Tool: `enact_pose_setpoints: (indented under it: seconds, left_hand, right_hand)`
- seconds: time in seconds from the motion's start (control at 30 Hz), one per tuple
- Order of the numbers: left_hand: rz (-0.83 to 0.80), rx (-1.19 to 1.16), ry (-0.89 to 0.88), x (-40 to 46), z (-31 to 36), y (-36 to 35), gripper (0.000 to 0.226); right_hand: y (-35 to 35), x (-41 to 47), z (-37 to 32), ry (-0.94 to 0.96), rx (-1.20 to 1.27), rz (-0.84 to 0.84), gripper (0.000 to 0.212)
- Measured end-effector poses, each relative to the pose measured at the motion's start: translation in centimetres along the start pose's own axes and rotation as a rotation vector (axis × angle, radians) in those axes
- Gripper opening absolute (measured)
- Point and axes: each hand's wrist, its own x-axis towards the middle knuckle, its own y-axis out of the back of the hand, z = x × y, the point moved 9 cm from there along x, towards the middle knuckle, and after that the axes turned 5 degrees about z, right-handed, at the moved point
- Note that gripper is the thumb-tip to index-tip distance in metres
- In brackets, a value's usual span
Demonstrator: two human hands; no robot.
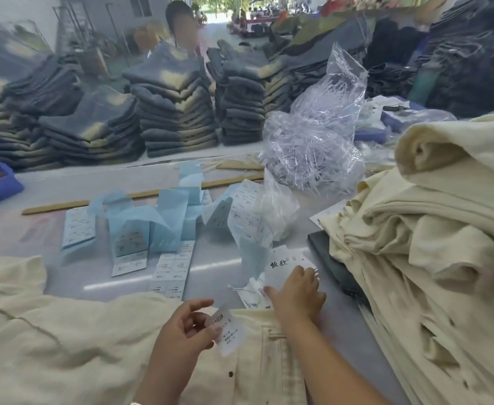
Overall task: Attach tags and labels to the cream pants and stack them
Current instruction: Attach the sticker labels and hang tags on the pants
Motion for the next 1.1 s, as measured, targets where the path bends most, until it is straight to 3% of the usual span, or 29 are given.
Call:
enact_pose_setpoints:
  seconds: [0.17, 0.3, 0.4, 0.53, 0.6, 0.67, 0.87, 0.97, 1.1]
  left_hand:
    - [-0.016, 0.012, 0.008, -0.6, -0.6, 0.1, 0.036]
    - [-0.042, -0.005, 0.013, -1.3, -0.7, -0.4, 0.032]
    - [-0.074, -0.038, 0.005, -2.0, 0.1, -0.6, 0.021]
    - [-0.196, -0.018, -0.047, -3.7, 2.7, -2.0, 0.007]
    - [-0.286, -0.046, -0.063, -5.0, 4.4, -3.5, 0.025]
    - [-0.372, -0.074, -0.081, -6.3, 5.8, -5.1, 0.032]
    - [-0.452, -0.104, -0.186, -8.4, 8.5, -6.1, 0.025]
    - [-0.490, -0.120, -0.204, -9.3, 8.8, -5.9, 0.028]
    - [-0.496, -0.125, -0.202, -9.7, 8.4, -5.5, 0.032]
  right_hand:
    - [0.7, -0.3, -0.6, 0.139, 0.027, 0.099, 0.049]
    - [1.7, 0.4, 1.3, 0.026, 0.570, 0.054, 0.012]
    - [4.8, 1.4, 3.9, -0.081, 0.738, 0.121, 0.011]
    - [11.6, -1.6, 2.9, 0.132, 0.885, 0.268, 0.013]
    - [13.0, -4.7, 0.6, 0.283, 1.005, 0.106, 0.016]
    - [13.0, -8.4, -2.1, 0.417, 1.106, -0.192, 0.012]
    - [14.4, -14.4, -4.8, 0.591, 1.310, -0.791, 0.015]
    - [14.8, -15.3, -5.1, 0.628, 1.340, -0.950, 0.020]
    - [14.7, -16.3, -5.5, 0.661, 1.311, -1.024, 0.027]
